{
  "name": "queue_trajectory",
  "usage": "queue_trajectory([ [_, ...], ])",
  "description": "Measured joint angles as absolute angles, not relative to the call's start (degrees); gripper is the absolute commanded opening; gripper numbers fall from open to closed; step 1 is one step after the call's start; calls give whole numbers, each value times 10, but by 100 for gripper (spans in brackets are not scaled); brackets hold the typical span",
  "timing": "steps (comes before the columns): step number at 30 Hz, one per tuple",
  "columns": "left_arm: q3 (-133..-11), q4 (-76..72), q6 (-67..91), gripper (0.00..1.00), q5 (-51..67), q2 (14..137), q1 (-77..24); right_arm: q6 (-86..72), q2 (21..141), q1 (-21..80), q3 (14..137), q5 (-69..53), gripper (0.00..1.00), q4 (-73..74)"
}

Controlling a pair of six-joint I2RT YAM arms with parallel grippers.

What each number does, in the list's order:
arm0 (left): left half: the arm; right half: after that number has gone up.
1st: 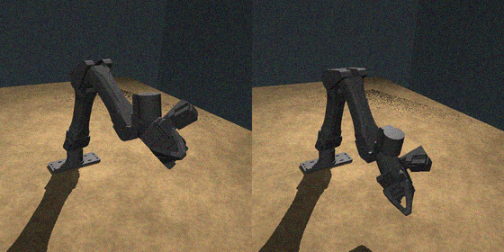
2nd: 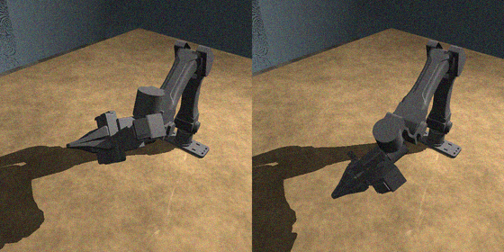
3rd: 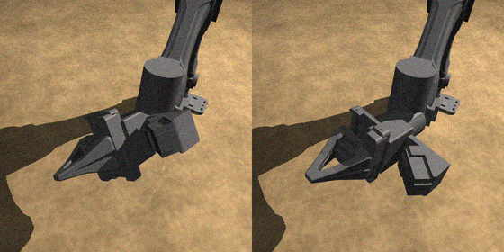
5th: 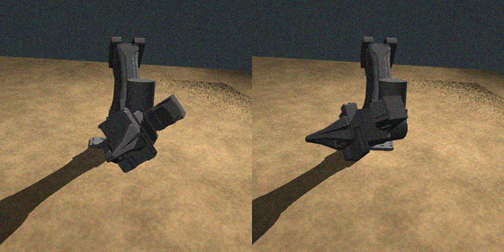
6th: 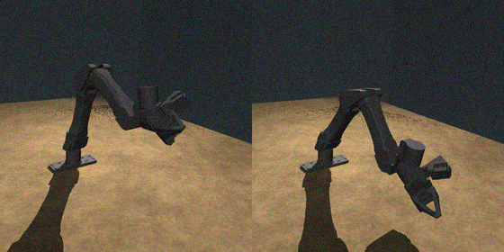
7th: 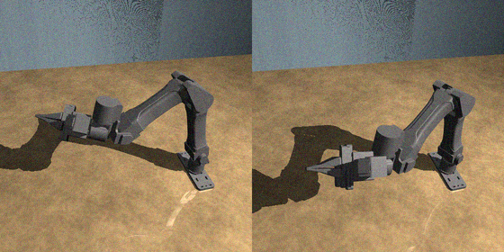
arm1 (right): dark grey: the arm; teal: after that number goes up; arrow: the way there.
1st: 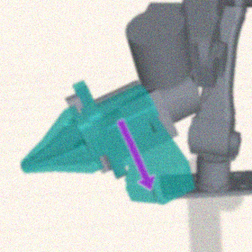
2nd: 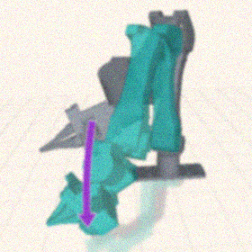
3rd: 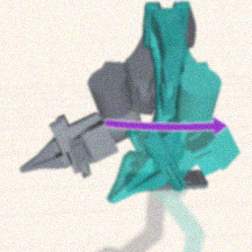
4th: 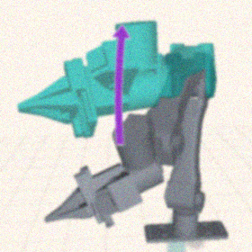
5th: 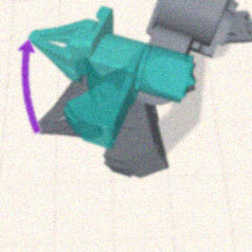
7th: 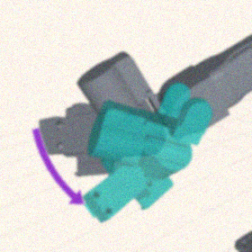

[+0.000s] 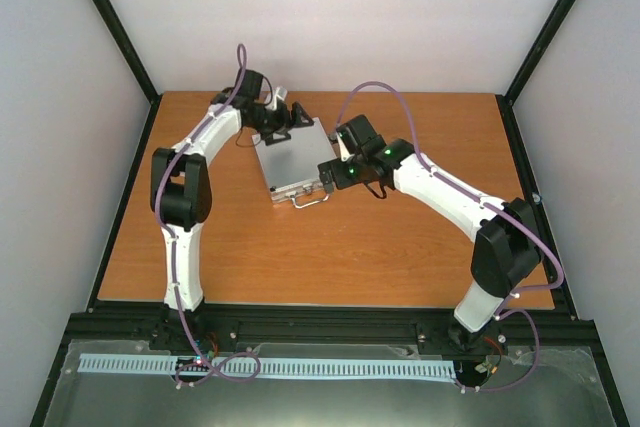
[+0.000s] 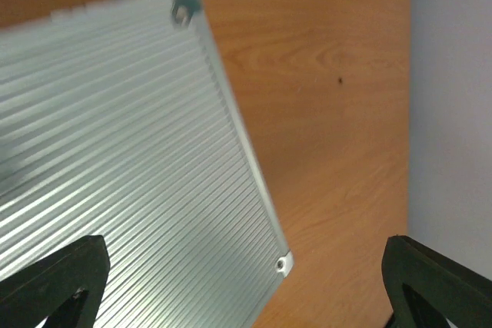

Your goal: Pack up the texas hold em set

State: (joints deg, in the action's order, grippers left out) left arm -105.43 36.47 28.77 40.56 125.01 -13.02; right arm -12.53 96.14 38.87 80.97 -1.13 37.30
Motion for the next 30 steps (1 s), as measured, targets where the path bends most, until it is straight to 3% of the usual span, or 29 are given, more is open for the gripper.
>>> queue_trajectory([
  [6, -1185, 446, 258, 100, 342, 1240, -130, -138, 959, 380, 810, 24, 100, 422],
  [12, -1208, 521, 212, 100, 265, 1188, -126, -145, 951, 336, 810, 28, 100, 444],
  [30, -964, 552, 143, 100, 156, 996, -122, -140, 941, 265, 809, 59, 100, 443],
])
